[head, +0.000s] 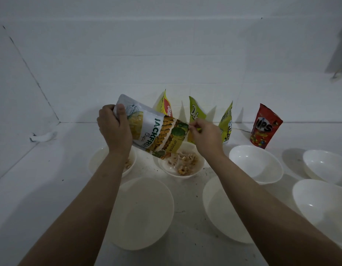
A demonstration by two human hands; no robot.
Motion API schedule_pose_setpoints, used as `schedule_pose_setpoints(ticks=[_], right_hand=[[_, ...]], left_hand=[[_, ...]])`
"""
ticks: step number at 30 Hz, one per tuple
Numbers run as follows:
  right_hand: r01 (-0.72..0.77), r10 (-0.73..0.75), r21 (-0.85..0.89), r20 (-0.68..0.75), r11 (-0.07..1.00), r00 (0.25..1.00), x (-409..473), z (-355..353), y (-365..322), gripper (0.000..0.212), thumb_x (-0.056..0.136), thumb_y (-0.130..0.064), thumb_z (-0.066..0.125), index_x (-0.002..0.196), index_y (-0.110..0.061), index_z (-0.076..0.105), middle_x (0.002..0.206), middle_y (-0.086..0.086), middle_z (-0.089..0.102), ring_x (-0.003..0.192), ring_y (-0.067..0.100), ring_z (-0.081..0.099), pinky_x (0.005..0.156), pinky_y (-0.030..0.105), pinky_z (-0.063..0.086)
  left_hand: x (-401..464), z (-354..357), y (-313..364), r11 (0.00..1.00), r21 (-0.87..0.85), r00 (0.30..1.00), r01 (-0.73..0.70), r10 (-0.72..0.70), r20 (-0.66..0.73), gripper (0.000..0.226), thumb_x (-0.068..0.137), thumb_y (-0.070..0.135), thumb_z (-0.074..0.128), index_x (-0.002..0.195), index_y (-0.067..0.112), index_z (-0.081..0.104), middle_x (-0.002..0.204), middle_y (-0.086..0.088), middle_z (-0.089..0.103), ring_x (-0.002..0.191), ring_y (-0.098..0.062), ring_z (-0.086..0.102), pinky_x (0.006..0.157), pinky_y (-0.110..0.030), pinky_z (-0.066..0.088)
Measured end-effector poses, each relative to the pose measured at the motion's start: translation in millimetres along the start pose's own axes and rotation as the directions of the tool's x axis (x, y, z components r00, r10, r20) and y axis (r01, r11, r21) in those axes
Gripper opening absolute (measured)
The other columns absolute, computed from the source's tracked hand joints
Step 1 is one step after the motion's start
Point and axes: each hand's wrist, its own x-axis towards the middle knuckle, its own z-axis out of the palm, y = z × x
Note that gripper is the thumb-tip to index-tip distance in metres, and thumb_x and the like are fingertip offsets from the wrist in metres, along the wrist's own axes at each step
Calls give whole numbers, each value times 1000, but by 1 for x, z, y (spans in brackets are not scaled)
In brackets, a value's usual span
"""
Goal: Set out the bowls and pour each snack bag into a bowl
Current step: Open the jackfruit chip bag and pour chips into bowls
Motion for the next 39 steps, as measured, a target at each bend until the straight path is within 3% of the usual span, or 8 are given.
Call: schedule_pose_setpoints(ticks=[10, 14, 20, 25, 28, 32, 35, 39], right_hand=[[6, -12, 40, 147, 999, 989, 4, 2, -10, 15, 97, -16, 55, 103, -16, 69, 86, -5, 67, 74, 11, 56, 53, 5, 34], [-9, -24, 142, 227, 990, 974, 4, 13, -13, 18, 98, -22, 55, 106, -20, 72, 86, -6, 68, 78, 10, 60, 64, 18, 44], [-51, 23, 236, 121, 970, 992, 1, 18, -12, 17, 97, -16, 56, 96, -18, 73, 75, -11, 64, 72, 8, 59, 63, 20, 46], [-110, 92, 292, 76, 950, 993, -2, 15, -6, 16, 96, -17, 58, 96, -23, 73, 85, -6, 70, 86, 16, 67, 79, 39, 59], [-119, 112, 311, 40, 943, 993, -5, 10, -4, 16, 97, -17, 58, 97, -23, 73, 84, -7, 70, 84, 14, 67, 78, 36, 58], [-147, 149, 383, 25, 912, 989, -9, 4, -1, 17, 98, -16, 57, 96, -21, 73, 86, -3, 71, 85, 16, 68, 78, 34, 59], [-185, 196, 500, 30, 846, 980, -13, 0, 1, 23, 99, -13, 56, 89, -29, 69, 88, -3, 72, 88, 18, 69, 78, 31, 59], [-258, 254, 585, 91, 769, 963, -21, 1, 9, 17, 99, -10, 54, 100, -12, 71, 94, 8, 74, 92, 25, 71, 83, 38, 60]], left_hand=[[6, 1, -9, 999, -26, 998, 40, -41, -46, 45, 98, 49, 39, 102, 7, 52, 101, -12, 59, 96, -34, 55, 83, -54, 48], [5, 0, -13, 998, -33, 998, 52, -53, -36, 45, 97, 48, 39, 103, 6, 52, 102, -13, 59, 98, -34, 55, 84, -55, 47], [0, -9, -24, 991, -61, 992, 117, -114, 46, 56, 92, 67, 36, 107, 15, 51, 102, -3, 55, 105, -31, 53, 89, -57, 48], [-14, -12, -34, 978, -135, 980, 162, -143, 142, 65, 90, 65, 45, 131, 14, 47, 129, -10, 51, 123, -27, 47, 102, -45, 44], [-29, -11, -32, 918, -250, 937, 308, -248, 246, 69, 91, 59, 49, 146, 25, 25, 149, -5, 31, 138, -21, 31, 111, -39, 33], [-41, -4, -23, 810, -314, 842, 495, -359, 403, 67, 98, 50, 42, 150, 30, 6, 149, -1, 33, 133, -21, 38, 110, -42, 33], [-42, 3, -20, 699, -339, 733, 629, -390, 557, 64, 95, 59, 37, 148, 29, 17, 148, -7, 41, 128, -26, 48, 110, -48, 37], [-40, 12, -2, 606, -440, 679, 663, -238, 695, 48, 97, 57, 32, 136, 30, 41, 143, -1, 52, 128, -24, 53, 105, -51, 44]])
